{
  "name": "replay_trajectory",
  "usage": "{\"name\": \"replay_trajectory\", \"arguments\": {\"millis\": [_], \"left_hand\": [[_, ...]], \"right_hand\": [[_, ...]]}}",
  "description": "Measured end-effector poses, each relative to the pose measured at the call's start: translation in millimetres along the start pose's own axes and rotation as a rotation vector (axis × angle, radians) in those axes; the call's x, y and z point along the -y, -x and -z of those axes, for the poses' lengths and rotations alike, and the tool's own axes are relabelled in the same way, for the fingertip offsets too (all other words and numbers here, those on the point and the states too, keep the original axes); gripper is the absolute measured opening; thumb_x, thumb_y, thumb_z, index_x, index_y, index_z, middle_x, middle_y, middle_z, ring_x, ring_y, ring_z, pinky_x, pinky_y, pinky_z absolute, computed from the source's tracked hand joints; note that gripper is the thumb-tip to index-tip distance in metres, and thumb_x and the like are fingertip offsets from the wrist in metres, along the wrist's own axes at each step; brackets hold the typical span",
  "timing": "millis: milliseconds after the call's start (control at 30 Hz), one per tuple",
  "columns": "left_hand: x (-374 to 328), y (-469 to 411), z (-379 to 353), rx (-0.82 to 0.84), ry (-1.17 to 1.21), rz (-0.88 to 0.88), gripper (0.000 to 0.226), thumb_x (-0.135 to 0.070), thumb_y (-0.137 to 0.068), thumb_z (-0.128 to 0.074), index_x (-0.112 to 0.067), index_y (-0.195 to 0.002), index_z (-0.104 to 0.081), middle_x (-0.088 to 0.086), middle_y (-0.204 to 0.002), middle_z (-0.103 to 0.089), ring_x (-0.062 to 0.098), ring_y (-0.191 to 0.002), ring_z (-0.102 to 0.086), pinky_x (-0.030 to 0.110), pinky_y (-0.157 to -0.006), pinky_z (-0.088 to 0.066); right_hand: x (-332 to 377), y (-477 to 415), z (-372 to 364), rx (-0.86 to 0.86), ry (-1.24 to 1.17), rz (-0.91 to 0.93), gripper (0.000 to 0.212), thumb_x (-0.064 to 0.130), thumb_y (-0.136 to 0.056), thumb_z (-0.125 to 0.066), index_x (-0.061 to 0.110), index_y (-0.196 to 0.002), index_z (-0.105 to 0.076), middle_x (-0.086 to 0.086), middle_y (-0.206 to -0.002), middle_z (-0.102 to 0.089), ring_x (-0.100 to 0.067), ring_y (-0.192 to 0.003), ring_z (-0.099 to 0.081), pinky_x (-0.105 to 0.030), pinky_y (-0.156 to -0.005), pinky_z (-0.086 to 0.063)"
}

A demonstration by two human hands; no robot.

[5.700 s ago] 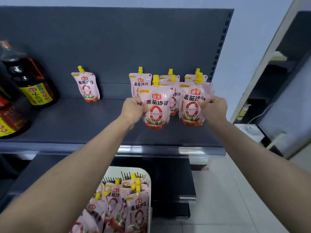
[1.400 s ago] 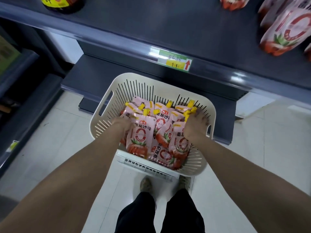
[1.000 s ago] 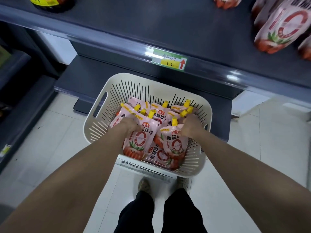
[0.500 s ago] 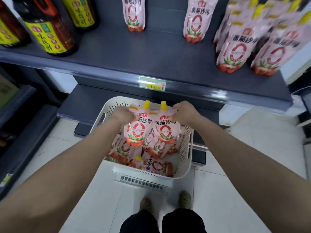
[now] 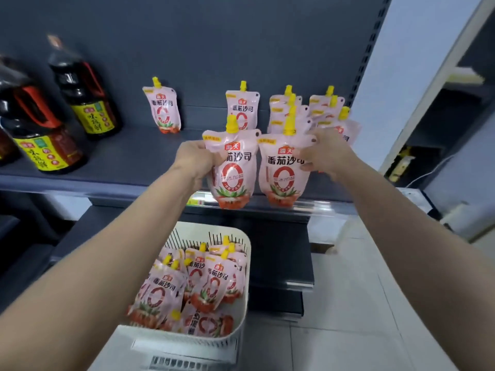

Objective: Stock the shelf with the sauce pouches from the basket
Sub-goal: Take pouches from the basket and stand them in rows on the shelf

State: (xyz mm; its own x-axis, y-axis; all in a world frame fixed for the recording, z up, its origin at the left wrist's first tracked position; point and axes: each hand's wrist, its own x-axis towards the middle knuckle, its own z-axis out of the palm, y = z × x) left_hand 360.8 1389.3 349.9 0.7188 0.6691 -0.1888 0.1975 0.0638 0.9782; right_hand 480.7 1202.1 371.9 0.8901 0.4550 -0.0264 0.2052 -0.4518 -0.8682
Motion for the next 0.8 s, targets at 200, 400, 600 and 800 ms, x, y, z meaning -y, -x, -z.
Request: {"name": "replay_trajectory", "arguments": {"millis": [200,400,600,800], "left_hand": [[-19.9,-9.4,-74.9,0.076,0.058,-0.058,0.023,0.002,-0.084,-0.062,-0.004,-0.106,-0.065,0.011,-0.104,-0.068,0.02,-0.079,-0.065,0.026,-0.059,-0.052],[-7.9,-27.6,-118.7,0.097,0.059,-0.042,0.029,0.006,-0.083,-0.061,0.0,-0.111,-0.064,0.016,-0.115,-0.067,0.028,-0.096,-0.065,0.034,-0.076,-0.053],[7.6,-45.4,-135.5,0.078,0.029,0.01,0.031,0.006,-0.083,-0.061,0.0,-0.113,-0.062,0.017,-0.117,-0.066,0.026,-0.093,-0.063,0.036,-0.077,-0.052],[12.7,-61.8,-144.4,0.083,0.012,-0.001,0.031,0.004,-0.084,-0.06,0.0,-0.115,-0.062,0.018,-0.119,-0.065,0.03,-0.102,-0.064,0.038,-0.082,-0.052]], "right_hand": [[-20.5,-2.1,70.7,-0.161,-0.056,0.008,0.012,0.003,-0.086,-0.065,0.008,-0.097,-0.067,-0.012,-0.105,-0.066,-0.029,-0.093,-0.066,-0.04,-0.074,-0.058],[-48.0,-13.4,107.1,-0.262,-0.057,-0.035,0.01,0.003,-0.087,-0.064,-0.005,-0.091,-0.062,-0.025,-0.105,-0.066,-0.038,-0.093,-0.067,-0.048,-0.081,-0.058],[-72.1,-36.1,113.8,-0.231,-0.079,-0.066,0.007,0.004,-0.086,-0.065,0.004,-0.085,-0.058,-0.022,-0.102,-0.067,-0.034,-0.089,-0.065,-0.045,-0.083,-0.058],[-89.4,-57.4,110.4,-0.161,-0.09,-0.073,0.025,-0.001,-0.085,-0.064,0.012,-0.065,-0.055,-0.015,-0.087,-0.063,-0.028,-0.082,-0.061,-0.045,-0.081,-0.057]]}}
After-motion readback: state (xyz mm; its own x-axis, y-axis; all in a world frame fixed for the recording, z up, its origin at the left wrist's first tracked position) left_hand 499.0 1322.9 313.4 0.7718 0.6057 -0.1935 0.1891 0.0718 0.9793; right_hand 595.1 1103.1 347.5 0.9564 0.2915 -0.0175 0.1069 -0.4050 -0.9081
